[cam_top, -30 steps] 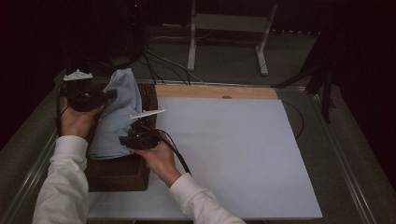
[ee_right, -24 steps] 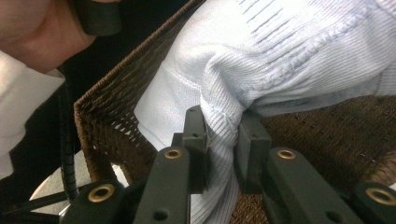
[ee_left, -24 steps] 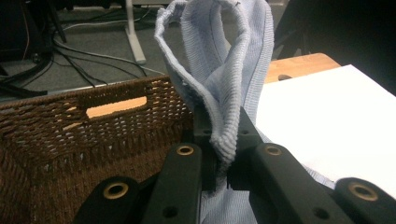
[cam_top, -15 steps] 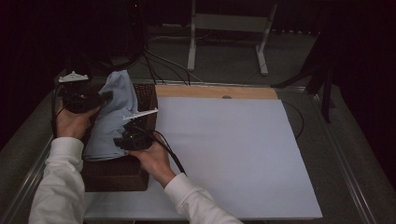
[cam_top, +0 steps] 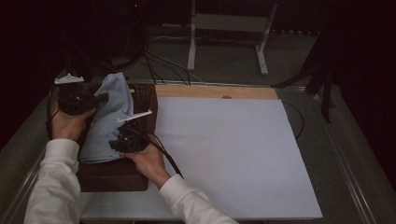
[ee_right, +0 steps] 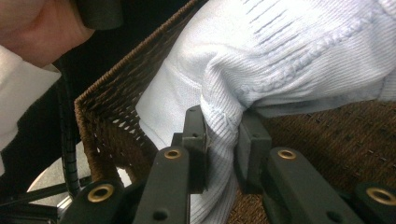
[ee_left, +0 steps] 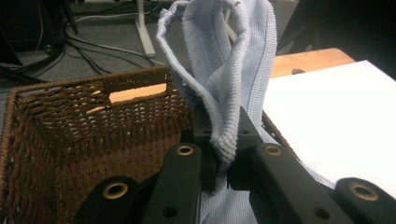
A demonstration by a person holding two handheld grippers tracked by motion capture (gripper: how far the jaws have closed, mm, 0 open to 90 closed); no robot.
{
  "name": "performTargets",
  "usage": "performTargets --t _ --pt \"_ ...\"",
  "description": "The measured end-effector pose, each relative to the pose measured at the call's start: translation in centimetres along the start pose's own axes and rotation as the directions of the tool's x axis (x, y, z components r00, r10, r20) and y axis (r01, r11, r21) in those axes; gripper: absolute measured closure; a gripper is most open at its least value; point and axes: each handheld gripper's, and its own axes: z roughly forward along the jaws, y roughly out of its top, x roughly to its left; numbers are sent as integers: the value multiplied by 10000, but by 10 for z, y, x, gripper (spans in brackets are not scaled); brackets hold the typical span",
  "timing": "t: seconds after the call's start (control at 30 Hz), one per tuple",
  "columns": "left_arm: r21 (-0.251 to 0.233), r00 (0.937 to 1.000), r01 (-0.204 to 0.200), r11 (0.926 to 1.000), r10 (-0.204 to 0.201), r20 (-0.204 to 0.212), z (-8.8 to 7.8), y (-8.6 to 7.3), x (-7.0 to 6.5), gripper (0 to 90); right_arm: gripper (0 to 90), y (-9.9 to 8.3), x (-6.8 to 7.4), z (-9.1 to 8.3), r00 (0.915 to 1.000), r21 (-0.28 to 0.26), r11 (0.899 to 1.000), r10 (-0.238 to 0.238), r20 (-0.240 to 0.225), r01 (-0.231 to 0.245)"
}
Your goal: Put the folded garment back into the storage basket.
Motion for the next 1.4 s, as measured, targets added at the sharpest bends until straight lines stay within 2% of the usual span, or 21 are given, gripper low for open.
performTargets --t 0.33,0.57,0.63,0.67,0.7,0.73,0.77,0.8,0.87,0.9,0.97,1.1,1.27,1.4 --pt "49 9999 53 10000 -52 -116 -2 -1 5 852 768 1 5 5 10000 138 9999 -38 -63 39" --pt "125 9993 79 9999 -74 -356 -4 -1 8 849 767 1 7 8 9999 189 9998 -16 -109 18" --pt "242 9987 90 9997 -77 -503 -2 -1 8 848 766 1 7 9 10000 204 9998 1 -91 1" --pt "369 9973 103 9993 -75 -736 1 -2 7 840 759 0 7 10 10000 236 9997 10 -44 -9" --pt "482 9951 227 9986 -179 -969 4 -2 8 781 715 0 7 12 9999 290 9996 -22 101 19" --pt "594 9920 610 9964 -539 -1143 10 -3 10 635 575 -1 8 13 9983 317 9994 -118 578 100" --pt "602 9888 697 9958 -610 -1358 12 -4 10 394 293 -3 10 14 9929 235 9997 -35 1185 7" --pt "520 9850 675 9964 -582 -1622 14 -5 9 310 255 -4 11 14 9892 184 9998 -31 1465 4" --pt "369 9840 753 9965 -682 -1646 15 -6 8 224 159 -5 12 13 9797 205 9996 -232 1989 195" --pt "337 9834 730 9968 -664 -1687 16 -6 6 180 149 -5 12 12 9782 259 9993 -299 2055 251" --pt "263 9840 603 9978 -550 -1696 15 -5 4 158 145 -5 9 9 9795 250 9993 -318 1988 273" --pt "115 9808 701 9975 -668 -1831 14 -4 3 69 118 -6 7 5 9847 225 9991 -384 1698 351" --pt "161 9846 598 9981 -563 -1656 15 -5 1 6 80 -7 5 3 9871 198 9984 -548 1503 524" --pt "134 9871 501 9987 -474 -1531 15 -5 -1 3 67 -7 3 0 9882 98 9983 -584 1418 576"
